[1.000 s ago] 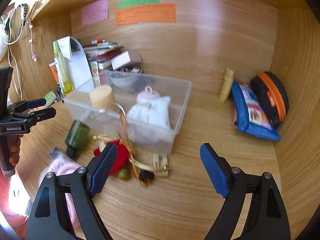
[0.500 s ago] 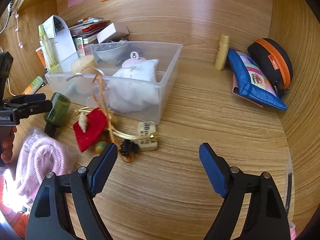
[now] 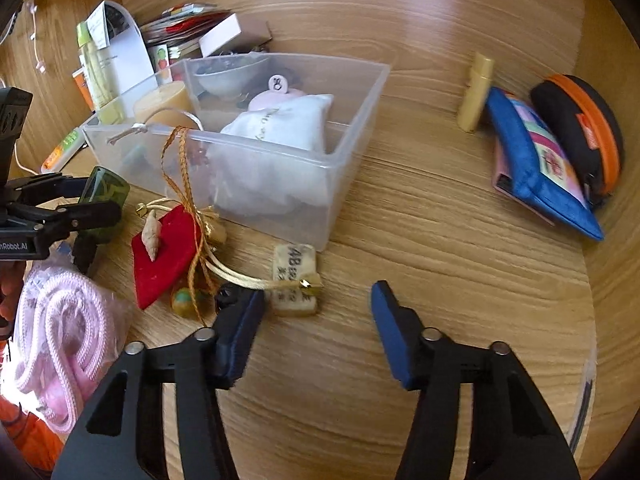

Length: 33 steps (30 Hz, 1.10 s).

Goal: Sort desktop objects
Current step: 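Grasp the dark green bottle with left tool while right tool grasps tan eraser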

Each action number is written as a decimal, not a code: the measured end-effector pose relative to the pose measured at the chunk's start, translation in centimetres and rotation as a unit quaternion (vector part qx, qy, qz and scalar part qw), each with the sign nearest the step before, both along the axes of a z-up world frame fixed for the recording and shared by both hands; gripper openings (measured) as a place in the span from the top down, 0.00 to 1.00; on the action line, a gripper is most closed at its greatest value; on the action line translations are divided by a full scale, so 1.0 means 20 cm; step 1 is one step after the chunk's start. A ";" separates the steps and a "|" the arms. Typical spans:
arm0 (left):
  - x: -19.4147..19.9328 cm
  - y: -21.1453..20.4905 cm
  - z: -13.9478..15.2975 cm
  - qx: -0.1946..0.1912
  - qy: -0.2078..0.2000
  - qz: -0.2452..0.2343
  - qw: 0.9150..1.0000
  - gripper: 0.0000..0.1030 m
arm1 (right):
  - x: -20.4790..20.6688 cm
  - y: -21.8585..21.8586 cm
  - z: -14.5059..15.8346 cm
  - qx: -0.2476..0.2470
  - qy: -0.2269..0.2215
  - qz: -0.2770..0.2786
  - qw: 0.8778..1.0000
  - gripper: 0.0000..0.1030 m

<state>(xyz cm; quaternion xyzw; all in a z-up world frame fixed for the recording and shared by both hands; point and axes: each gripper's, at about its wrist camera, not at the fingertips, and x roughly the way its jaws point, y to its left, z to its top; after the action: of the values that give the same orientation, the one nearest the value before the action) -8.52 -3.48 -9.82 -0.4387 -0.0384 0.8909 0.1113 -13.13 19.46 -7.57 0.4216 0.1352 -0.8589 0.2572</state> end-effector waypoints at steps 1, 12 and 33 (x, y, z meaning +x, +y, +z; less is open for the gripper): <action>0.00 0.00 0.00 0.000 0.000 -0.001 1.000 0.39 | -0.01 -0.01 0.00 0.002 -0.001 0.001 1.000 0.57; 0.00 -0.01 -0.02 0.021 0.006 -0.011 1.000 0.57 | 0.01 -0.08 -0.03 0.007 0.003 0.021 1.000 0.79; 0.14 -0.04 0.20 0.039 0.096 -0.009 0.995 0.59 | 0.10 0.15 0.21 -0.035 0.061 -0.055 0.996 0.79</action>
<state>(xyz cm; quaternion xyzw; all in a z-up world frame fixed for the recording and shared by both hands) -5.78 -4.21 -5.87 -0.3468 -0.0579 0.9256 0.1399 -11.14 22.42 -3.38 0.3659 0.0971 -0.9001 0.2154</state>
